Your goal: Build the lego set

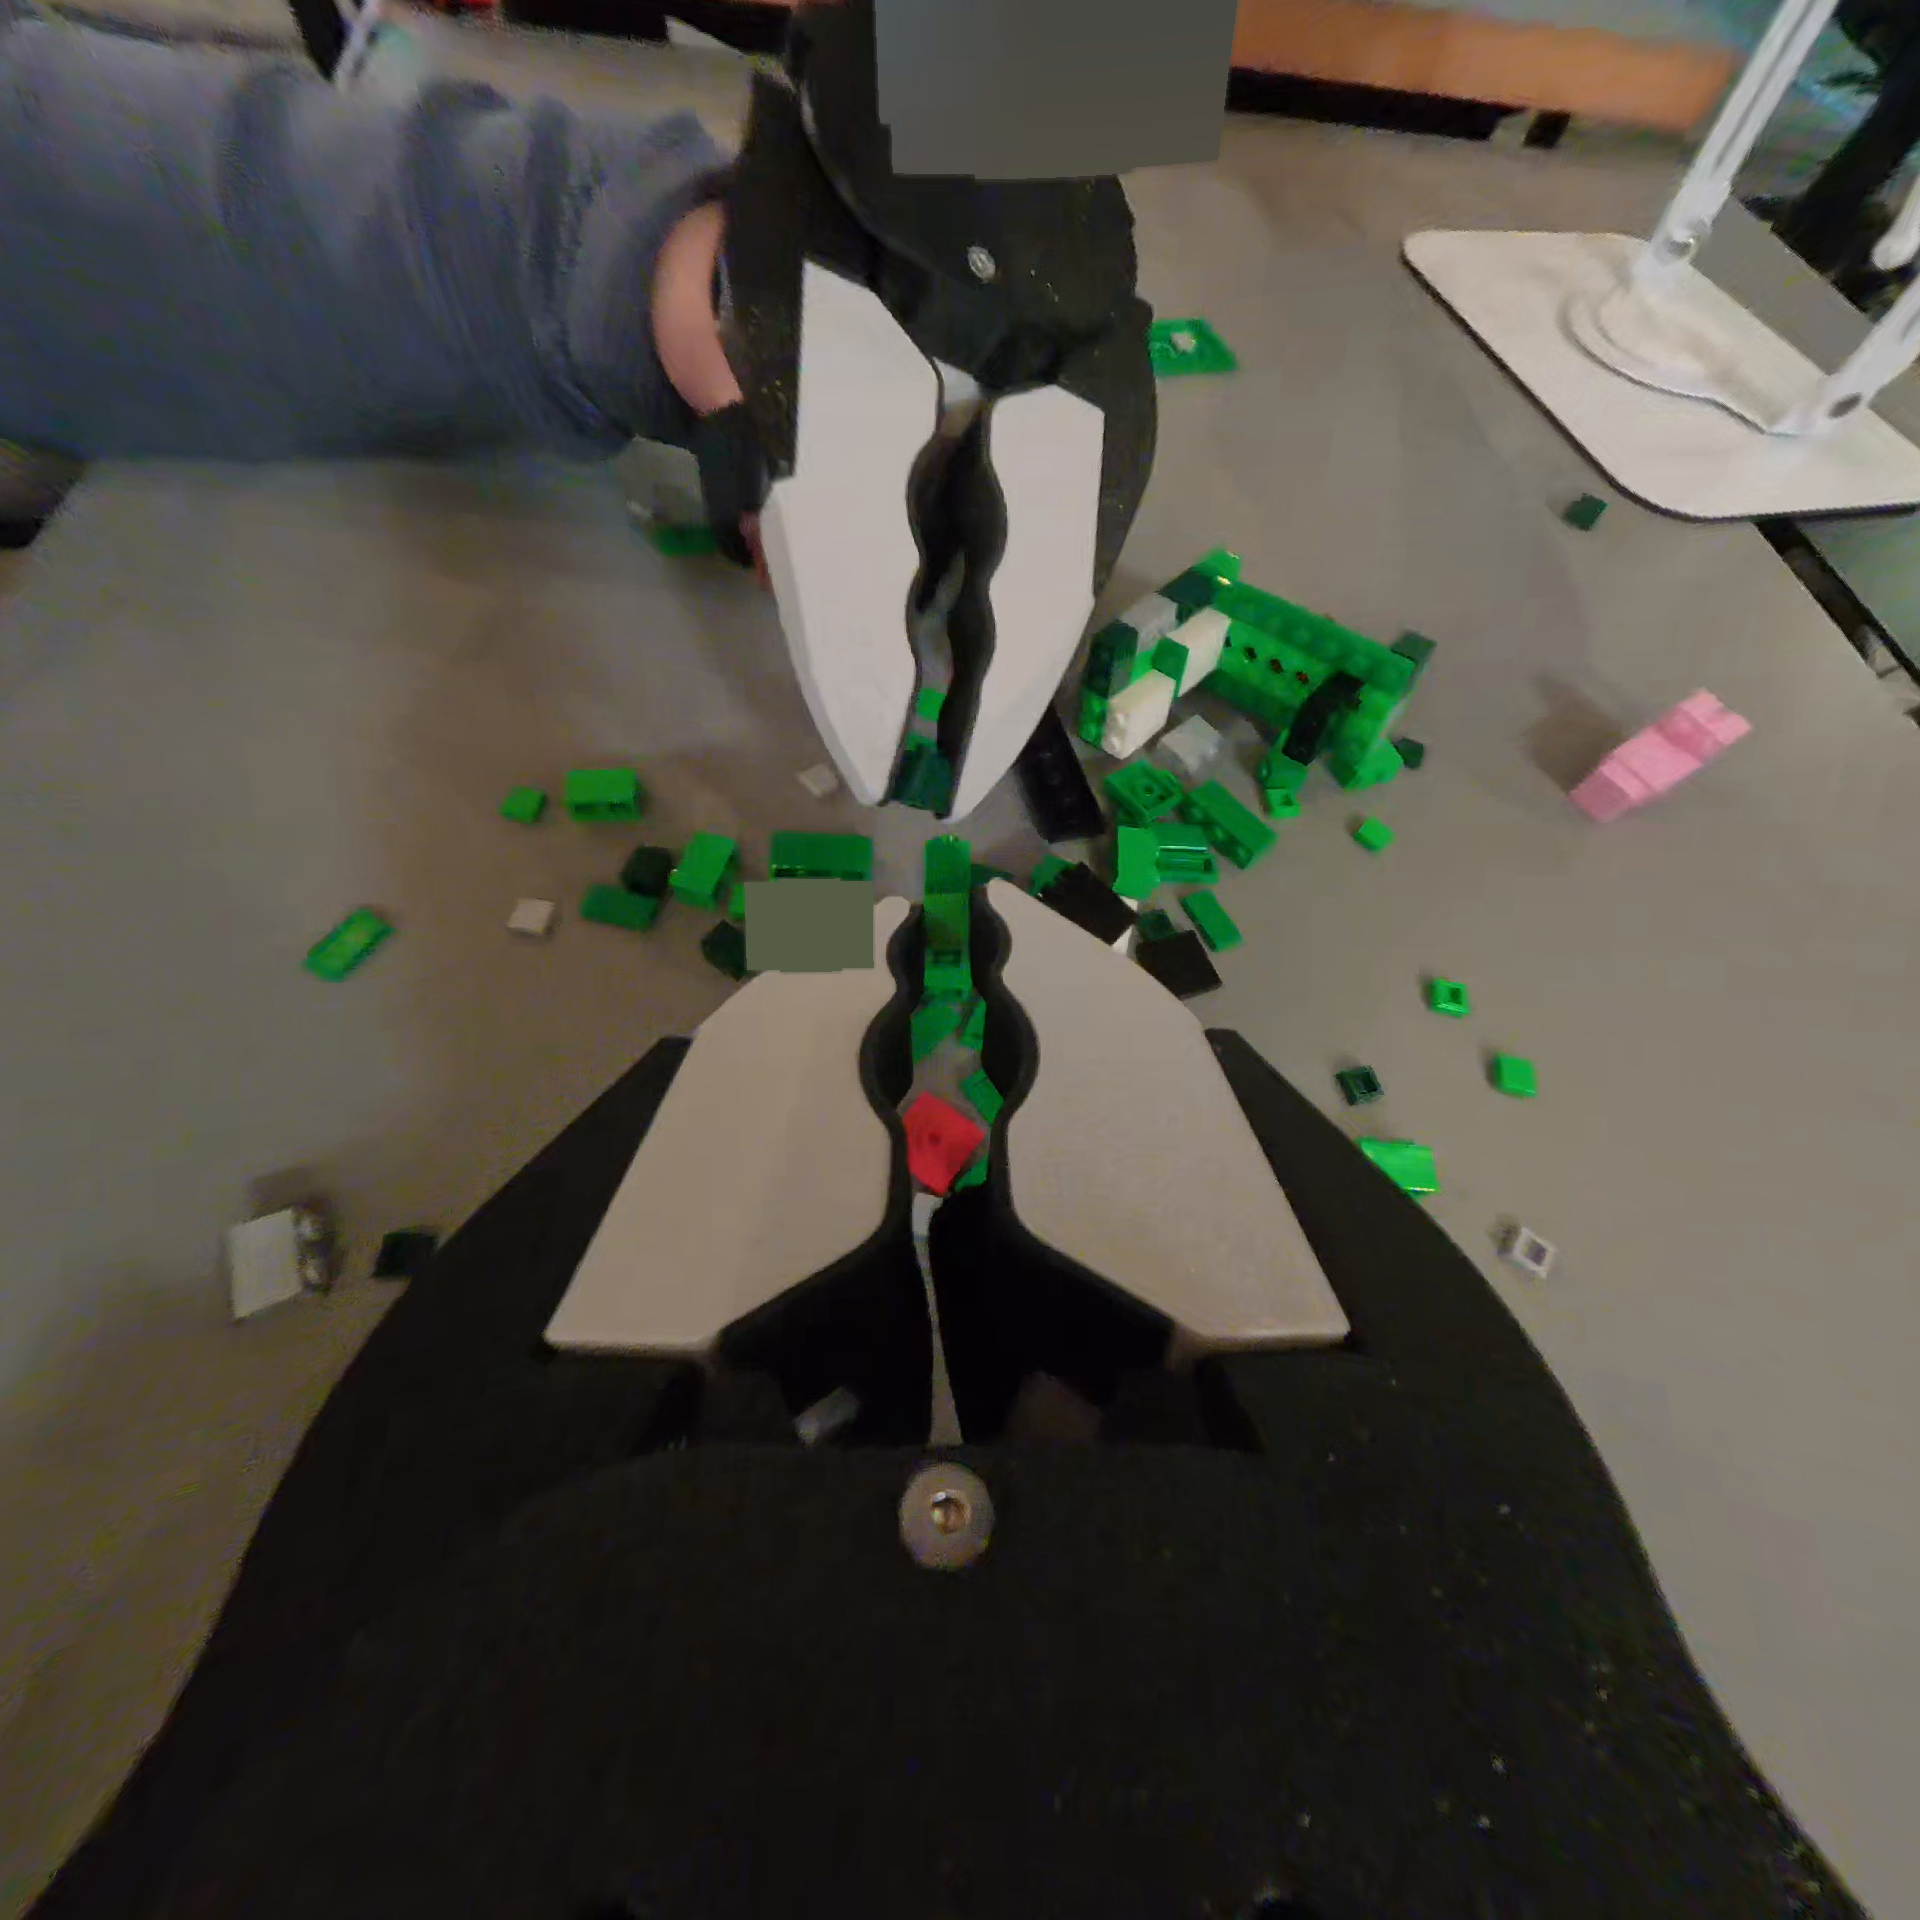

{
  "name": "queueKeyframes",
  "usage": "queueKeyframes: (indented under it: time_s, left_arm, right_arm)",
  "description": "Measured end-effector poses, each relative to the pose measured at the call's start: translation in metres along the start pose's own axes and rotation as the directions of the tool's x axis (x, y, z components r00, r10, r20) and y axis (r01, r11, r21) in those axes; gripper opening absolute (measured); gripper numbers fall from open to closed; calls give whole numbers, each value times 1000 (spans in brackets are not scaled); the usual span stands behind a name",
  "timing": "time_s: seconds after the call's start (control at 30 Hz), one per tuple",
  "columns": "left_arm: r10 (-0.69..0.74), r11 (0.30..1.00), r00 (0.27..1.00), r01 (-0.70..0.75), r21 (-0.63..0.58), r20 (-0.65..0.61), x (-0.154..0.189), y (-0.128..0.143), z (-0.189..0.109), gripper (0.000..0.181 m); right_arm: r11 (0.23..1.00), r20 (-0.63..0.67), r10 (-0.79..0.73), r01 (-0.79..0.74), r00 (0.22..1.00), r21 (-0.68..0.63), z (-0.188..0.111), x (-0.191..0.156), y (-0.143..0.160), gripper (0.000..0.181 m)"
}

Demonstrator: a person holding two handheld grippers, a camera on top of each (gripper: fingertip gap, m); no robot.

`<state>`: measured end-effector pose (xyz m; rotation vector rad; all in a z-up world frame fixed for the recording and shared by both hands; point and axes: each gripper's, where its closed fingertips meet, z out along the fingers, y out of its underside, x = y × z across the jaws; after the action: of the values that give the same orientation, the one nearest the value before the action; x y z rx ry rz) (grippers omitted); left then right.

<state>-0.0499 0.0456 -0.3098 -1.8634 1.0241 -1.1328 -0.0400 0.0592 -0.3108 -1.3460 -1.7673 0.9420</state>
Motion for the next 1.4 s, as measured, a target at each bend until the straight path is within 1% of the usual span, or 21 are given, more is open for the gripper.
queueKeyframes:
  time_s: [0.07, 0.13, 0.2, 0.3, 0.43, 0.53, 0.6, 0.63, 0.67, 0.7, 0.73, 0.77, 0.8, 0.87, 0.93, 1.0, 1.03, 1.1, 1.23, 1.3, 1.4]
  left_arm:
    - [51, 999, 998, -51, 12, 21, 1, -3, 1, 15]
    - [156, 988, 985, -157, 5, 72, 1, -7, 3, 12]
    - [250, 968, 959, -246, -49, 137, -2, -5, 6, 13]
    - [308, 950, 932, -292, -109, 191, -7, -2, 9, 16]
    - [276, 959, 942, -257, -116, 190, -9, 1, 11, 28]
    - [322, 944, 936, -306, -120, 144, 0, 3, 13, 8]
    - [353, 930, 930, -338, -143, 98, 8, 4, 11, 8]
    - [354, 928, 933, -340, -154, 71, 12, 5, 11, 8]
    - [356, 923, 933, -343, -172, 51, 15, 8, 10, 8]
    - [345, 925, 938, -332, -186, 42, 16, 11, 9, 7]
    - [330, 930, 942, -315, -188, 55, 13, 10, 7, 7]
    - [319, 935, 943, -298, -194, 92, 7, 9, 3, 7]
    - [318, 936, 937, -286, -204, 146, -1, 9, -2, 7]
    - [320, 939, 911, -269, -216, 258, -18, 7, -12, 7]
    - [283, 951, 919, -232, -204, 276, -21, 6, -17, 8]
    - [251, 959, 931, -203, -198, 265, -20, 6, -20, 11]
    - [239, 963, 933, -192, -192, 269, -21, 6, -22, 21]
    - [227, 969, 935, -189, -159, 273, -21, 2, -26, 25]
    - [189, 982, 952, -179, -62, 241, -15, -8, -38, 23]
    - [160, 987, 951, -162, -14, 265, -19, -13, -47, 28]
    - [118, 988, 949, -143, 65, 291, -24, -20, -61, 34]
  right_arm:
    - [1000, -26, 0, -1, 1000, -31, 4, 2, 2, 8]
    - [998, -42, -8, 5, 999, -57, 7, 3, 4, 8]
    - [998, -41, -10, 7, 999, -69, 9, 1, 4, 8]
    - [996, -47, -22, 18, 999, -92, 11, 1, 7, 8]
    - [996, -40, -38, 35, 998, -80, 10, -2, 3, 8]
    - [992, -20, -98, 96, 995, -85, 10, -8, 1, 8]
    - [974, -4, -216, 216, 976, -74, 9, -15, -3, 8]
    - [942, -8, -326, 325, 945, -80, 8, -18, -4, 8]
    - [885, -21, -454, 448, 891, -126, 9, -20, -1, 8]
    - [800, -37, -578, 558, 815, -219, 9, -16, 5, 8]
    - [715, -52, -669, 622, 742, -318, 9, -10, 12, 8]
    - [663, -77, -718, 646, 692, -378, 9, -4, 14, 8]
    - [655, -109, -728, 639, 677, -403, 9, 1, 14, 8]
    - [724, -150, -653, 553, 742, -413, 9, 7, 16, 8]
    - [807, -164, -536, 446, 828, -387, 6, 9, 19, 9]
    - [870, -170, -416, 337, 893, -360, 2, 11, 21, 29]
    - [892, -170, -360, 285, 917, -351, 1, 12, 22, 38]
    - [923, -185, -276, 207, 943, -324, -1, 15, 22, 49]
    - [962, -202, -165, 113, 965, -249, -3, 18, 17, 53]
    - [970, -220, -115, 62, 969, -236, -3, 22, 17, 59]
    - [981, -240, -55, 7, 969, -196, -2, 24, 16, 60]
